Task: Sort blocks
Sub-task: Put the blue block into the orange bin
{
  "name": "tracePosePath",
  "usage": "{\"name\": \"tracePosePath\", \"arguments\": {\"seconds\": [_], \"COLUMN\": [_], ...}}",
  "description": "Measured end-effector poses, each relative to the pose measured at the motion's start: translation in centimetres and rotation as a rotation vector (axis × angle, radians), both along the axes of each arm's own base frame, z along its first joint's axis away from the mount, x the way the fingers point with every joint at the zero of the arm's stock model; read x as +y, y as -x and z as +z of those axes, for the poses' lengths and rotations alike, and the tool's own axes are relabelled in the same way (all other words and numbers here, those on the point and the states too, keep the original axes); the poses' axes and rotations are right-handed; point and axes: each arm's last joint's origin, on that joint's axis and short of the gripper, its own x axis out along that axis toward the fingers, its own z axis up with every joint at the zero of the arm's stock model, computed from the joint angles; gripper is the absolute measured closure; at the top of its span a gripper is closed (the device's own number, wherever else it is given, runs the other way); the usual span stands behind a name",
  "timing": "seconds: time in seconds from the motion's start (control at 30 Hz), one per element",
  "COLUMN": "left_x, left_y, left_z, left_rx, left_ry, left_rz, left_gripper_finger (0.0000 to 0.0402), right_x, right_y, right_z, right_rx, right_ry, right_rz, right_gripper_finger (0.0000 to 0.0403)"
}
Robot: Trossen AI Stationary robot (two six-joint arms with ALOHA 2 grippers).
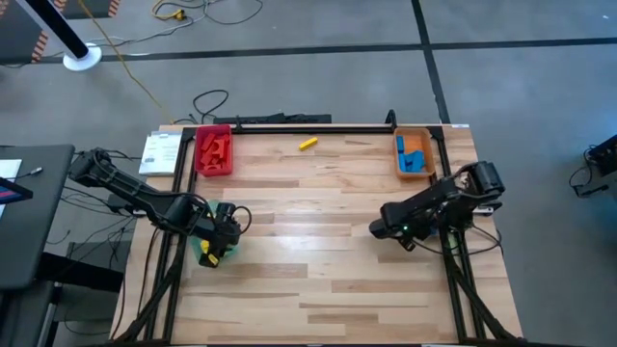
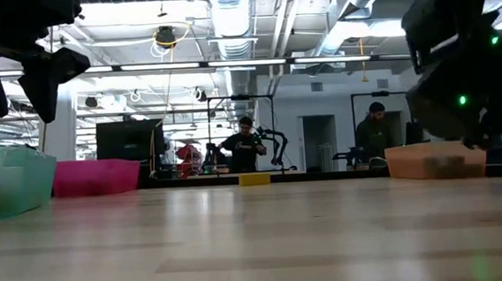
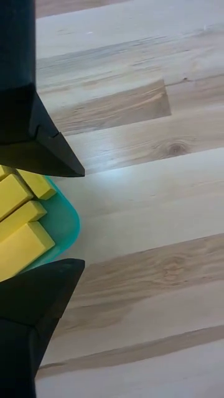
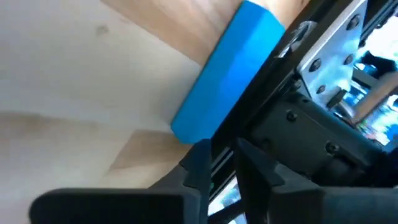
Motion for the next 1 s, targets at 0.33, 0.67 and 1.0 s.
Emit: {"name": "tracePosePath", "arguments": {"seconds": [0.33,0.67,1.0], "left_x": [0.0,0.0,-0.1], "left_y": [0.0,0.0,-0.1], "left_z": [0.0,0.0,0.1], "left_rx": [-0.001,-0.005,-0.014], "left_ry": [0.002,0.000,0.004], "left_rz": [0.001,-0.011,-0.011], "left_gripper_finger": [0.0179,0.0179,0.0179], "right_x": [-0.3,-0.1,0.4], "right_y": [-0.4,-3.7,-8.4], "right_z": [-2.6,-0.4,5.6], "right_rx": [0.124,-0.167,-0.754], "right_ry": [-0.013,0.029,-0.008], "right_rz": [0.009,0.060,0.152], "right_gripper_finger": [0.0365,0.0398,0.0396]}}
